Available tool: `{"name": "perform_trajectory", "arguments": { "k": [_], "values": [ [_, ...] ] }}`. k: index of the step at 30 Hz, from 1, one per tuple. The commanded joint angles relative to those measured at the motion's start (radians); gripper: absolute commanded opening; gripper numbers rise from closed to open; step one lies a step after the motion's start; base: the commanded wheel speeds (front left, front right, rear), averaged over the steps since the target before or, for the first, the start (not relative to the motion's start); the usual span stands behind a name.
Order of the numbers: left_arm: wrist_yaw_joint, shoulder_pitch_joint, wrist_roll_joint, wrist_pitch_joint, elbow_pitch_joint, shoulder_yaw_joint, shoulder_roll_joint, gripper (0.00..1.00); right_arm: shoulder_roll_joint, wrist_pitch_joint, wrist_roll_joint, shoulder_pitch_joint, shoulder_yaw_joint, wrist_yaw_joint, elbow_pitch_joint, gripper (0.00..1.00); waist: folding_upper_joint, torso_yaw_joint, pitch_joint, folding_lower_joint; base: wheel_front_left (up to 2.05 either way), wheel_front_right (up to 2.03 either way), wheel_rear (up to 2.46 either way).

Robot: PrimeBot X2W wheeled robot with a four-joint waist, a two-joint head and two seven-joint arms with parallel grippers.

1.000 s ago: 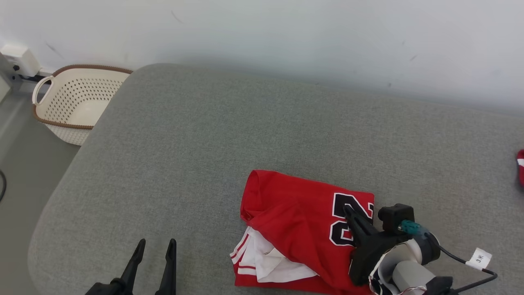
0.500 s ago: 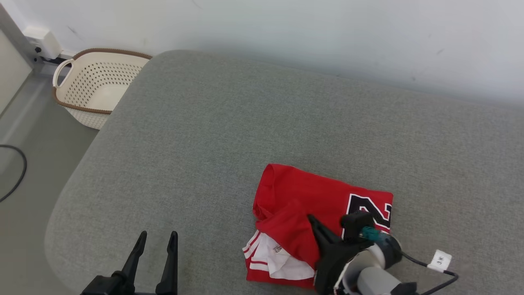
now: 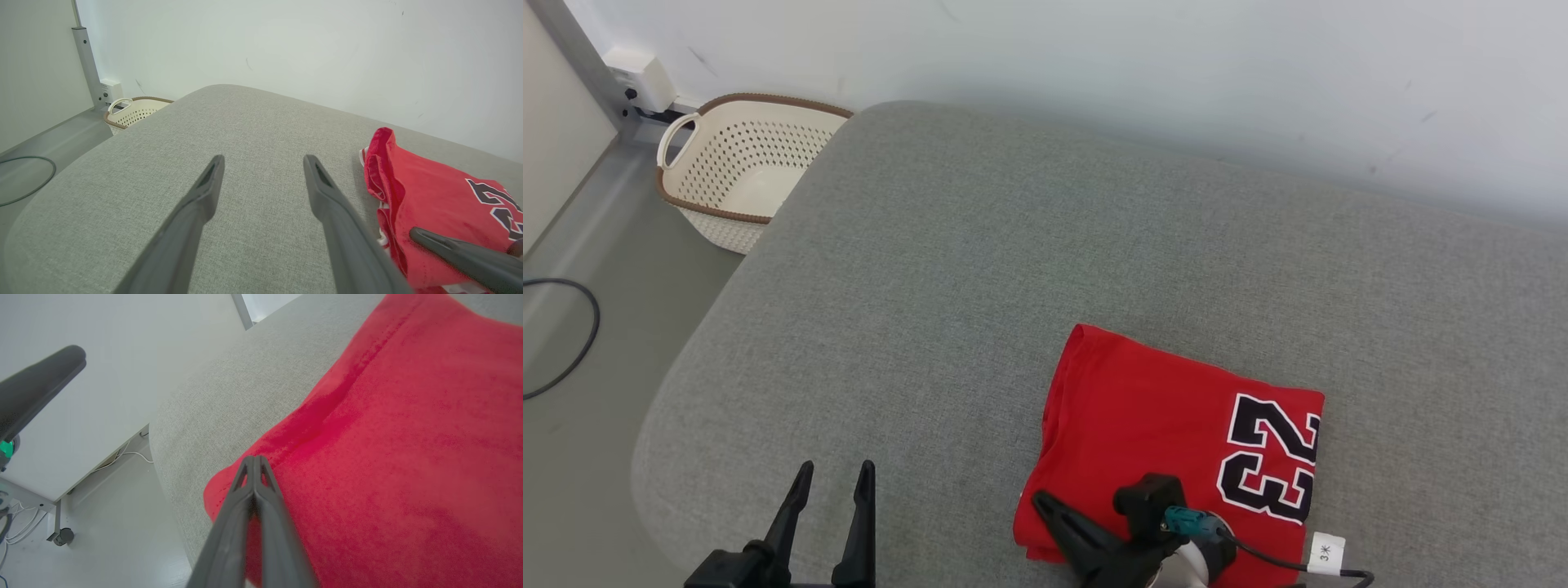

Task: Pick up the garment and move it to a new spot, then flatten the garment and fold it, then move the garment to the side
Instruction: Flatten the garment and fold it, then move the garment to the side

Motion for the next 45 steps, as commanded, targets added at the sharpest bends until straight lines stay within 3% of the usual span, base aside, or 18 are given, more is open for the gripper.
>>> {"name": "perform_trajectory", "arguments": {
  "k": [1,6,8,9,20,24,45],
  "values": [
    [0.005,0.011,-0.010,-0.004,-0.001,0.006,0.001,1.00,-0.006,-0.004,0.030,0.008,0.027,0.000,-0.016,0.00,0.0000,-0.008,-0.006,0.0000,0.00,0.00,0.00],
    [0.006,0.022,-0.007,-0.004,-0.005,0.014,0.001,1.00,-0.033,-0.004,0.067,-0.006,0.008,0.000,-0.056,0.00,0.0000,-0.030,-0.018,0.0000,0.00,0.00,0.00],
    [0.006,0.024,-0.003,-0.004,-0.007,0.019,0.001,1.00,-0.053,-0.004,0.070,-0.006,-0.034,0.000,-0.083,0.45,0.0000,-0.043,-0.025,0.0000,0.00,0.00,0.00],
    [0.006,0.027,-0.001,-0.004,-0.009,0.020,0.000,1.00,-0.064,-0.004,0.066,-0.001,-0.065,0.000,-0.098,1.00,0.0000,-0.050,-0.028,0.0000,0.00,0.00,0.00],
    [0.002,0.067,0.013,-0.004,-0.015,0.051,0.001,1.00,-0.199,-0.004,-0.048,0.116,-0.424,0.000,-0.200,1.00,0.0000,-0.142,-0.076,0.0000,0.00,0.00,0.00],
    [0.001,0.074,0.014,-0.004,-0.015,0.051,0.001,1.00,-0.208,-0.004,-0.066,0.149,-0.485,0.000,-0.193,1.00,0.0000,-0.164,-0.086,0.0000,0.00,0.00,0.00],
    [-0.001,0.074,0.006,-0.004,-0.010,0.040,0.001,1.00,-0.169,0.106,0.110,0.129,-0.363,0.000,-0.054,1.00,0.0000,-0.180,-0.088,0.0000,0.00,0.00,0.00]
  ]
}}
